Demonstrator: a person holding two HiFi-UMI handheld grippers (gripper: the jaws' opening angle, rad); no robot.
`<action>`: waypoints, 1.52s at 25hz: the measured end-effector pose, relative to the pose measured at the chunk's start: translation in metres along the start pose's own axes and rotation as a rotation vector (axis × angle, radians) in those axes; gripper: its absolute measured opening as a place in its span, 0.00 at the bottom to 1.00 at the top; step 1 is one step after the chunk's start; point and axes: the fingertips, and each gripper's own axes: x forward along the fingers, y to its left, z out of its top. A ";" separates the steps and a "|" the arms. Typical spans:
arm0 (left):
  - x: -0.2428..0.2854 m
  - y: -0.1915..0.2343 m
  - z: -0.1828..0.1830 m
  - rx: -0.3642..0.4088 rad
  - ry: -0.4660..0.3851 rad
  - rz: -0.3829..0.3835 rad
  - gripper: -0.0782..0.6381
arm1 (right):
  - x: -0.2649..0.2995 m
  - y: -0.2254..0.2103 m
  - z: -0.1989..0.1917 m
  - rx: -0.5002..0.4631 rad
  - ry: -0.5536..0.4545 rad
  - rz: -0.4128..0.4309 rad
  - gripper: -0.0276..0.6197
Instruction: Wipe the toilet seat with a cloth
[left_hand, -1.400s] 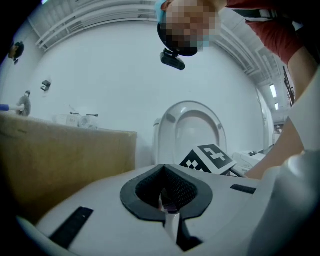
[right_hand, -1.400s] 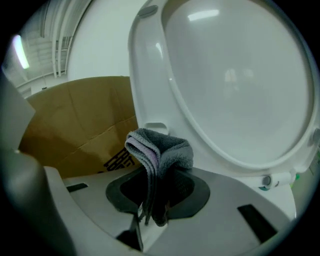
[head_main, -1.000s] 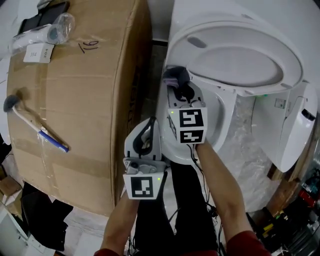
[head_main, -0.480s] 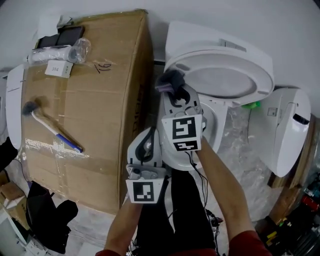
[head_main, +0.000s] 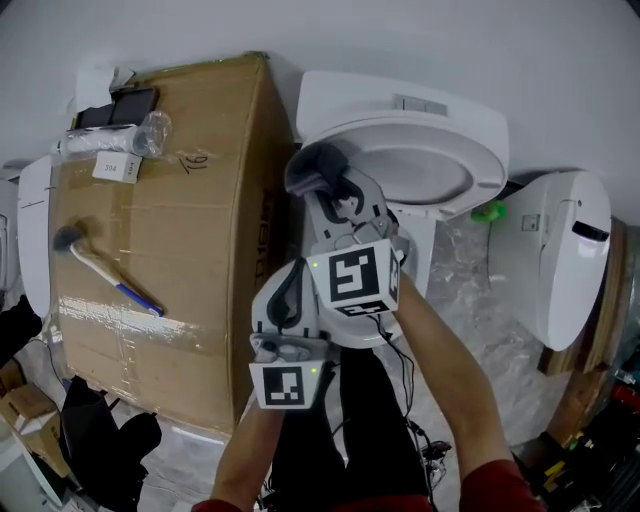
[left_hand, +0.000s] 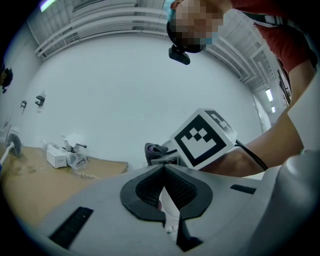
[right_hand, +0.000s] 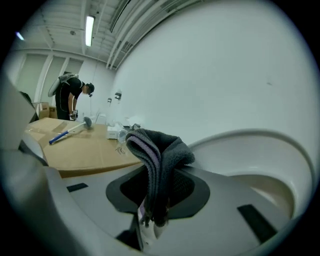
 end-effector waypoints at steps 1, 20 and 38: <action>0.002 -0.003 0.001 -0.001 -0.003 -0.002 0.13 | -0.004 -0.005 0.005 -0.019 -0.007 -0.001 0.16; 0.056 -0.092 -0.005 0.009 0.015 -0.112 0.13 | -0.109 -0.148 0.014 0.149 -0.206 -0.162 0.16; 0.086 -0.138 -0.039 0.034 0.058 -0.194 0.12 | -0.183 -0.209 -0.105 0.134 -0.085 -0.502 0.16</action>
